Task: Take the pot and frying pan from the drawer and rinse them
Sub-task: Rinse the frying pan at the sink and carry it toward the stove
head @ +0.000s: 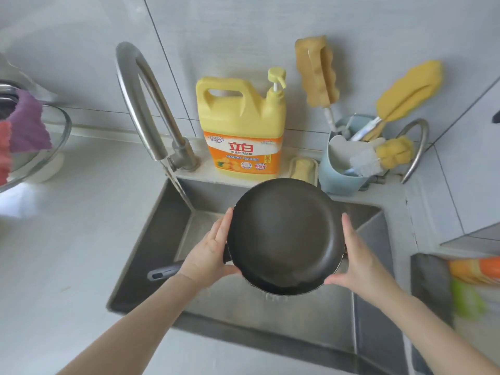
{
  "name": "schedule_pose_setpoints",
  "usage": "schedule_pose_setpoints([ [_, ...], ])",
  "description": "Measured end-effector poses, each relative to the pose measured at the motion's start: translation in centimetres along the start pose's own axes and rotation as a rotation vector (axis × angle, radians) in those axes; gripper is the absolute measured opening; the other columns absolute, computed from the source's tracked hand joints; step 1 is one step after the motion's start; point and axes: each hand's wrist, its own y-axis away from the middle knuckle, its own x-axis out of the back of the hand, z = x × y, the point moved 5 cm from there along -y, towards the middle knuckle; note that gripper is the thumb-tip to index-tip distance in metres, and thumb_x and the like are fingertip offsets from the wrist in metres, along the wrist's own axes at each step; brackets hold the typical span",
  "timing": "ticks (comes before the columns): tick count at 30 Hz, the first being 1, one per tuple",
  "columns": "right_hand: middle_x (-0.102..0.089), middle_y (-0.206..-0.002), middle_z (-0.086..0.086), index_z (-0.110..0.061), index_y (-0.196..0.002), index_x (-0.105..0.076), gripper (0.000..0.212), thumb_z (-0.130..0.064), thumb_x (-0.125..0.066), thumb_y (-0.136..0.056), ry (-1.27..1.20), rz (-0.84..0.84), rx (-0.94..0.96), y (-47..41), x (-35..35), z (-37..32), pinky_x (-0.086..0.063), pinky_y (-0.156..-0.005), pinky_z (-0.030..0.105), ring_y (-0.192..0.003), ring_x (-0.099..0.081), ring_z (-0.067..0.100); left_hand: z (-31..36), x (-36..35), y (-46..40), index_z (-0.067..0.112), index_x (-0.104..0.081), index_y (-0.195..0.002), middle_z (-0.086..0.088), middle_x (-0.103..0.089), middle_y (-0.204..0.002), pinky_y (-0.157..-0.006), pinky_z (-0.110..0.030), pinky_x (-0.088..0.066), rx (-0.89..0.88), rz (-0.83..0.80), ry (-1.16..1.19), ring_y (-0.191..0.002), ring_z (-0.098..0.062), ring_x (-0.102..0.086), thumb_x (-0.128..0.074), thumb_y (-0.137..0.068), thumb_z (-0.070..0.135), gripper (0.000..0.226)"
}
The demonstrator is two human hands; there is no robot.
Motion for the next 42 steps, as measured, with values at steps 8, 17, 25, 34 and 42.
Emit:
schedule_pose_setpoints([
  [8, -0.022, -0.152, -0.017, -0.064, -0.134, 0.034, 0.155, -0.037, -0.093, -0.049, -0.117, -0.212, -0.178, -1.9, -6.6, 5.2, -0.045, -0.099, 0.033, -0.122, -0.046, 0.013, -4.1, -6.2, -2.2, 0.046, 0.024, -0.148, 0.007, -0.028, -0.147, -0.093, -0.038, -0.05, 0.171, -0.352, 0.053, -0.1, -0.017, -0.06, -0.092, -0.06, 0.039, 0.146],
  [17, -0.024, -0.153, -0.013, -0.058, -0.132, 0.04, 0.158, -0.041, -0.092, -0.048, -0.122, -0.319, -0.252, -3.4, -13.3, 10.1, -0.038, -0.098, 0.025, -0.13, -0.04, 0.012, -8.7, -12.9, -2.3, 0.044, 0.025, -0.148, 0.014, -0.019, -0.15, -0.086, -0.027, -0.05, 0.319, -0.55, 0.067, -0.088, -0.011, -0.056, -0.092, -0.06, 0.03, 0.147],
  [25, -0.036, -0.137, -0.013, -0.059, -0.131, 0.04, 0.161, -0.039, -0.093, -0.044, -0.13, -0.357, -0.268, -4.2, -16.0, 13.4, -0.044, -0.095, 0.024, -0.114, -0.048, 0.009, -9.8, -17.0, -2.0, 0.041, 0.021, -0.151, 0.01, -0.026, -0.127, -0.08, -0.023, -0.05, 0.36, -0.572, 0.084, -0.073, -0.005, -0.059, -0.091, -0.059, 0.023, 0.146],
  [34, -0.038, -0.132, -0.013, -0.055, -0.143, 0.028, 0.156, -0.035, -0.092, -0.044, -0.126, -0.331, -0.246, -4.9, -16.5, 14.6, -0.054, -0.09, 0.032, -0.106, -0.055, 0.008, -9.3, -17.8, -2.4, 0.036, 0.018, -0.152, 0.004, -0.027, -0.132, -0.086, -0.034, -0.054, 0.368, -0.527, 0.034, -0.086, -0.015, -0.059, -0.09, -0.06, 0.024, 0.143],
  [42, -0.033, -0.119, -0.019, -0.065, -0.127, 0.039, 0.157, -0.039, -0.089, -0.041, -0.131, -0.323, -0.248, -4.9, -16.6, 15.1, -0.045, -0.062, 0.006, -0.093, -0.055, -0.004, -10.2, -12.6, 0.4, 0.017, -0.04, -0.144, 0.001, -0.036, -0.146, -0.102, -0.033, -0.042, 0.622, -0.263, -0.058, -0.123, -0.02, -0.047, -0.065, -0.091, 0.033, 0.061],
])
